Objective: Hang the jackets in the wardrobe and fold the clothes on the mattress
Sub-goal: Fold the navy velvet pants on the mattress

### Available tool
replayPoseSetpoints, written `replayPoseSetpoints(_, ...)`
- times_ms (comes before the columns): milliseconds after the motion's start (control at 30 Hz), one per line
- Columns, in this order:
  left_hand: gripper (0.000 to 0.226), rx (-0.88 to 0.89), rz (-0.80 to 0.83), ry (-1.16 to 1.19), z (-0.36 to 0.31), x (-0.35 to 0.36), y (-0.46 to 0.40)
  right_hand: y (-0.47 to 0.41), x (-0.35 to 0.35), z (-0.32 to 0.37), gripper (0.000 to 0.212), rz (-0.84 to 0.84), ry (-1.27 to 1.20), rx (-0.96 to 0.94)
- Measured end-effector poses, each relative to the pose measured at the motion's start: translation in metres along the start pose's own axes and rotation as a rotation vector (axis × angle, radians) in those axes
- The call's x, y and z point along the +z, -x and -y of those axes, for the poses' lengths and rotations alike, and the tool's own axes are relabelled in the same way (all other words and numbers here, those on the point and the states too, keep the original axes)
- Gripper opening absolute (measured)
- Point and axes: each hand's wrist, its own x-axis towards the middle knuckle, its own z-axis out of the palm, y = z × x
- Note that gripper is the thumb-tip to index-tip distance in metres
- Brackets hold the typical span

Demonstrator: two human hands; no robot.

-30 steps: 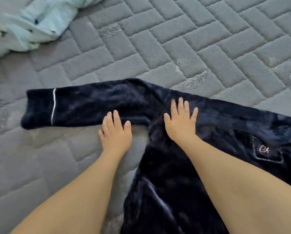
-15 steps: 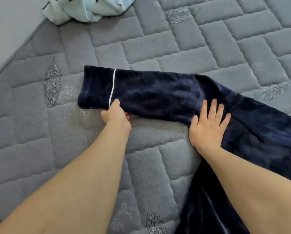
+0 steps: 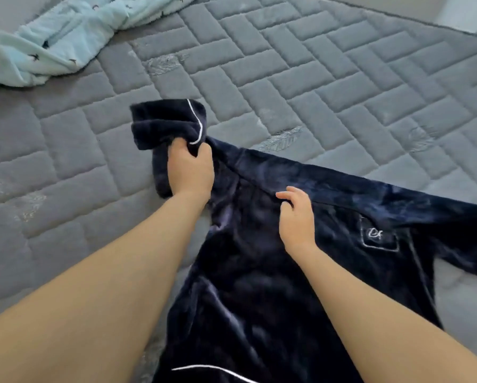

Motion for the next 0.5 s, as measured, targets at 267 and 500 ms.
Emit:
replayPoseSetpoints(267,0.024,0.447,0.520,-0.349,-0.053,0.202,0.196,-0.006,-0.251,-0.118,0.021,-0.362,-0.217,0.564)
replayPoseSetpoints(500,0.058,0.541,0.807,-1.009,0.008,0.288,0.291,-0.013,-0.370,-0.193,0.032,-0.519,-0.608,0.885)
